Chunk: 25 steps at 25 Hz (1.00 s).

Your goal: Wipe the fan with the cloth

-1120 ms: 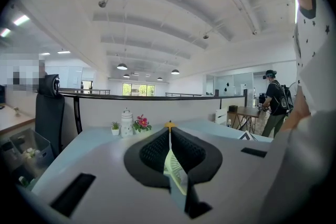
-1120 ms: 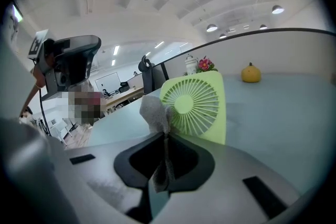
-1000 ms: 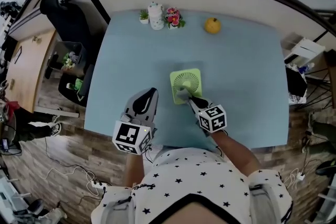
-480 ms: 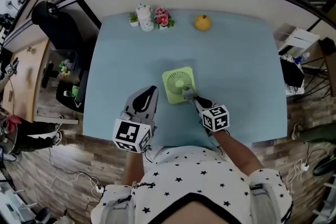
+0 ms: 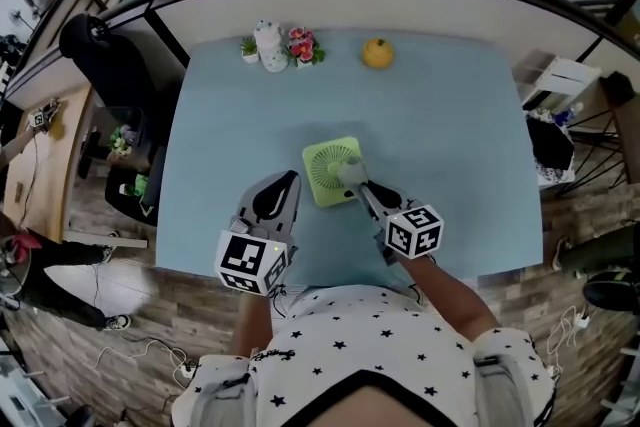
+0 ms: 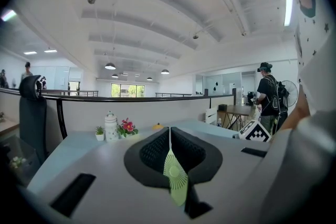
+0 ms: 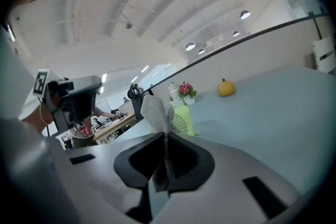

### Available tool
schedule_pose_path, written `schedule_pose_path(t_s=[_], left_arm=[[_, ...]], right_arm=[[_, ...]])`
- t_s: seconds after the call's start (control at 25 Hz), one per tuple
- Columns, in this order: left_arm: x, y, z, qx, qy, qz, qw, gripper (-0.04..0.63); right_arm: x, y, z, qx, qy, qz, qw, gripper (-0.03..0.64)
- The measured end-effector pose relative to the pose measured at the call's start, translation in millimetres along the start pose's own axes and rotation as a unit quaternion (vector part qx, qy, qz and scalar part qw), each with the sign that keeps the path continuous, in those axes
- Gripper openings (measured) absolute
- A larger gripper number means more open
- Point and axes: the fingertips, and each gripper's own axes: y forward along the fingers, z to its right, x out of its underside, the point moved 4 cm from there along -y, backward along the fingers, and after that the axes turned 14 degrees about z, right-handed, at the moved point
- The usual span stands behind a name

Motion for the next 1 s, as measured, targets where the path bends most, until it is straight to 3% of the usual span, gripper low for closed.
schedule_pose_path(t_s=[0.52, 1.0], left_arm=[[-5.0, 7.2, 7.9, 0.014, 0.004, 0.006, 0.9999, 0.034], [-5.4, 14.6, 4.8, 0.020, 0.005, 0.007, 0.9998, 0.034]], right_arm=[[-113.0, -14.3, -16.8, -0.015, -0.016, 0.160, 0.987, 0.026], [-119.9, -17.4, -11.3, -0.002, -0.033, 0.159, 0.987, 0.023]])
